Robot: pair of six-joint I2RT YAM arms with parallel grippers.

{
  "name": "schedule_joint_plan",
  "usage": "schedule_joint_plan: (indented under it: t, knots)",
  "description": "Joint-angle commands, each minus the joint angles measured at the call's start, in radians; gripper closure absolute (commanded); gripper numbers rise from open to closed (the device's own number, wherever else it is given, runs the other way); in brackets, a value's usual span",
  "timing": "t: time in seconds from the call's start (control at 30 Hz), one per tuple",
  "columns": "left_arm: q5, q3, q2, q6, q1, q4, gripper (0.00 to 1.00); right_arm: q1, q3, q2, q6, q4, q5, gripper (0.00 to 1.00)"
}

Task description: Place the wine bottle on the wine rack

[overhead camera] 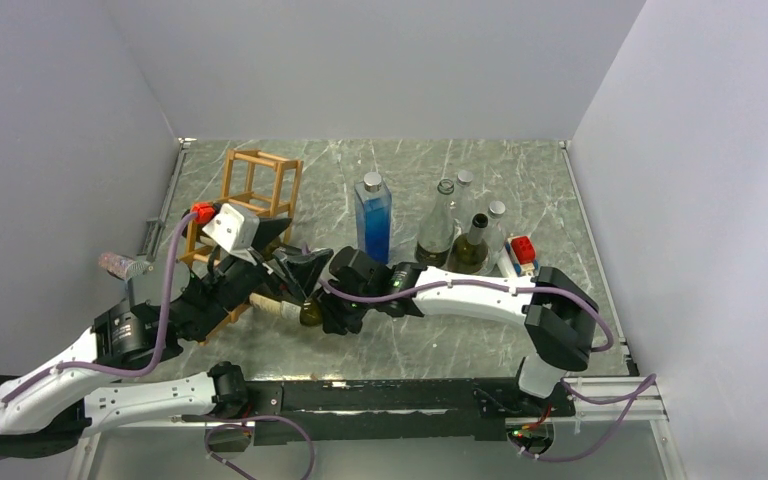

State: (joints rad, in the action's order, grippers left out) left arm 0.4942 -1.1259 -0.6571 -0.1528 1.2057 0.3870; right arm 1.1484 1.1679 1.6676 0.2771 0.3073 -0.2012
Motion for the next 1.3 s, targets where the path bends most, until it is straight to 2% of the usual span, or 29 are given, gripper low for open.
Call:
schedule_joint_plan:
  t: [0.0, 0.67, 1.27]
  knots:
    - [0.010, -0.040, -0.002, -0.015, 0.003, -0.015, 0.01, 0.021, 0.041, -0.035, -0.008, -0.265, -0.013, 1.00]
    - [0.021, -0.068, -0.021, -0.023, 0.003, -0.025, 0.01, 0.049, 0.125, 0.119, -0.049, -0.463, 0.047, 1.00]
    - [0.031, -0.068, -0.013, -0.036, 0.003, -0.016, 0.01, 0.106, 0.332, 0.281, -0.086, -0.410, 0.267, 1.00]
